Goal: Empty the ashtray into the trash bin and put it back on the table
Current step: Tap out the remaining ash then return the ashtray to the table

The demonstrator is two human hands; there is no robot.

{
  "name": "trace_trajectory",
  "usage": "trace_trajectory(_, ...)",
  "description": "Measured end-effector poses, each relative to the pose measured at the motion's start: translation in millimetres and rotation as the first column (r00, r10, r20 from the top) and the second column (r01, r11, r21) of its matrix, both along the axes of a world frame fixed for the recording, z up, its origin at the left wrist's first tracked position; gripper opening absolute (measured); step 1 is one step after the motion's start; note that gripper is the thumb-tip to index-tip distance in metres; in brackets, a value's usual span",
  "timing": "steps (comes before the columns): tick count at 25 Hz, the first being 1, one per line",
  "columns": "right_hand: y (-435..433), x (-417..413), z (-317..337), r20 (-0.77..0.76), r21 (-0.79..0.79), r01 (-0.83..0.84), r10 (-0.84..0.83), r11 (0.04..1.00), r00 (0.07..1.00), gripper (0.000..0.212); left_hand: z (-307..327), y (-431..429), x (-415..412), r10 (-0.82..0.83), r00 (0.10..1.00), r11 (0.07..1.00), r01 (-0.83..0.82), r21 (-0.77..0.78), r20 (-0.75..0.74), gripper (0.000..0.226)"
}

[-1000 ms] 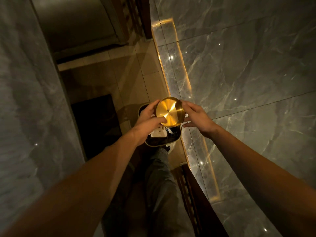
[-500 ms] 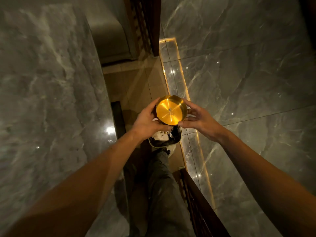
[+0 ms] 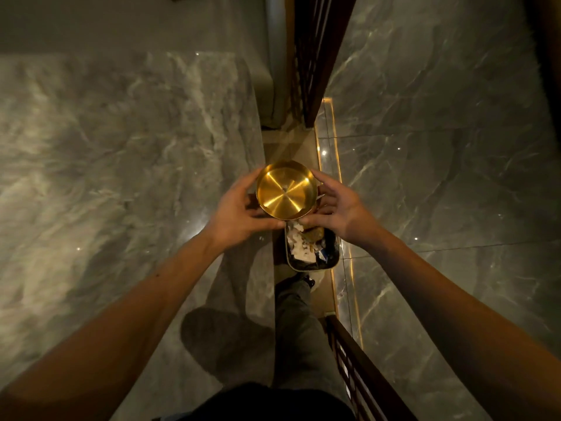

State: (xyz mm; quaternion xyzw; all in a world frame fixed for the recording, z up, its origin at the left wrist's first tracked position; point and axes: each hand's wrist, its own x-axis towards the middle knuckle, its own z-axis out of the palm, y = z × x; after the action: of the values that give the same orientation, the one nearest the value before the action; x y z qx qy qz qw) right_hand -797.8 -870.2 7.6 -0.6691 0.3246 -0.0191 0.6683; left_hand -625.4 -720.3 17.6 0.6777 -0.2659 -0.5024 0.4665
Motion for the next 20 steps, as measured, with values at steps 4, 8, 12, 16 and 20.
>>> trace_trajectory(4,32.3,40.5,17.5,0.013,-0.104,-0.071,0.073,0.992,0.997,0.098,20.4,38.1,40.6,0.008,0.998,1.0,-0.007,-0.02,0.058,0.103)
trace_trajectory(8,74.0,82.2,31.4,-0.011,-0.153,-0.058,0.057,0.987,0.998,0.1,28.5,81.8,78.7,0.025,0.995,0.997,-0.019,-0.068,0.094,0.1)
trace_trajectory(12,112.4,113.2,37.3,0.009,-0.19,-0.095,0.098,0.977,0.995,0.1,39.9,126.6,106.1,0.067,0.988,0.993,-0.053,-0.106,0.141,0.096)
trace_trajectory(16,137.0,131.4,43.1,0.05,-0.212,-0.141,0.155,0.967,0.987,0.098,49.1,162.9,117.1,0.133,0.966,0.988,-0.111,-0.111,0.221,0.094)
trace_trajectory(20,147.4,141.6,47.4,0.068,-0.21,-0.205,0.223,0.956,0.972,0.098,61.1,184.4,113.1,0.174,0.92,0.981,-0.132,-0.14,0.35,0.094)
